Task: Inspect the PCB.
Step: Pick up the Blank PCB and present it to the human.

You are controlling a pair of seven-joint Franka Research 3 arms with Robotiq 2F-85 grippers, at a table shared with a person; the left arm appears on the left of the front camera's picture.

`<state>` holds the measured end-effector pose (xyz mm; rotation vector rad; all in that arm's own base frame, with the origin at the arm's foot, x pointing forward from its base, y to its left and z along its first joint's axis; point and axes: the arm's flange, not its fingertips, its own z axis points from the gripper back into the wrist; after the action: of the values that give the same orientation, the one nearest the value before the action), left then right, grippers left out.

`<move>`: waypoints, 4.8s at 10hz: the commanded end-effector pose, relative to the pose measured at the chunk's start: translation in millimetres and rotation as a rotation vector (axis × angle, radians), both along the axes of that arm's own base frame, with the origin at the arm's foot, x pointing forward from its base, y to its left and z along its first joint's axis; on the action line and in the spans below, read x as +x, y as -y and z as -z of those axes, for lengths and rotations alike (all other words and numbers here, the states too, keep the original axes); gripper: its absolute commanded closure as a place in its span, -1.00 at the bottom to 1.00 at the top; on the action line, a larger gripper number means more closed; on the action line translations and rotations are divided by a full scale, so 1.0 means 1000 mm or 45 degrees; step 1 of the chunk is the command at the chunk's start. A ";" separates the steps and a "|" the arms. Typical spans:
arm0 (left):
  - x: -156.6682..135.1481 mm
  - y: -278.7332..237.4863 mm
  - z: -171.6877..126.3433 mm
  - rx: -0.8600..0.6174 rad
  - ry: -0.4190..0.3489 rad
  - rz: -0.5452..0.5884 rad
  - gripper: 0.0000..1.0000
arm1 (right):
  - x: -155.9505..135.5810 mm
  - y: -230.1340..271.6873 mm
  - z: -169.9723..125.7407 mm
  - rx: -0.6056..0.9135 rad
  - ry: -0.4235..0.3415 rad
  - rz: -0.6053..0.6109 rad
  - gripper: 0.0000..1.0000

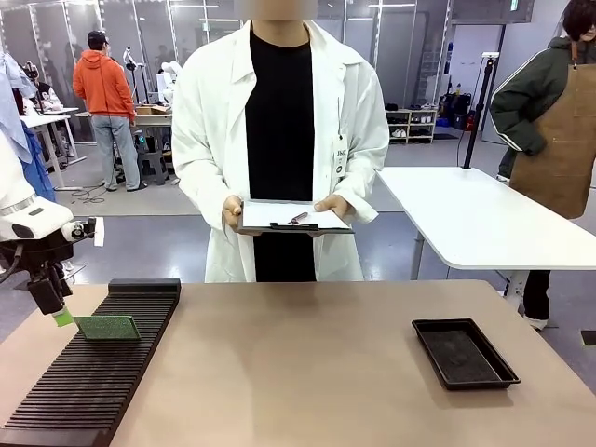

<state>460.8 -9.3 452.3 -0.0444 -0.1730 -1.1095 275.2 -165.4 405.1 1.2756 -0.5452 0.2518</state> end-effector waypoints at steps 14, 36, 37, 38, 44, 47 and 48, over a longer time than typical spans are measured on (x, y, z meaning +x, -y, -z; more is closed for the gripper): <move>0.055 0.008 0.094 0.263 0.215 0.515 -1.00 | 0.001 -0.001 -0.001 0.008 0.030 0.002 -1.00; 0.019 -0.028 0.034 -0.638 -0.134 -0.055 1.00 | 0.001 -0.001 -0.001 0.008 0.030 0.002 -1.00; 0.018 -0.028 0.042 -0.734 -0.147 -0.095 1.00 | 0.001 -0.001 -0.001 0.008 0.030 0.002 -1.00; 0.015 -0.028 0.044 -0.696 -0.119 -0.116 1.00 | 0.001 -0.001 -0.001 0.008 0.030 0.002 -1.00; 0.009 -0.026 0.037 -0.623 -0.161 -0.059 0.94 | 0.001 -0.001 -0.001 0.008 0.030 0.002 -1.00; 0.059 -0.027 0.040 -1.354 -0.706 -0.316 0.94 | 0.001 -0.001 -0.001 0.008 0.030 0.002 -1.00; 0.068 -0.017 0.048 -1.415 -0.817 -0.432 0.94 | 0.001 -0.001 -0.001 0.008 0.030 0.002 -1.00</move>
<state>501.5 7.7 404.0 -1.1047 -0.2548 -0.7734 276.0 -164.5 405.6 1.2754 -0.5460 0.2527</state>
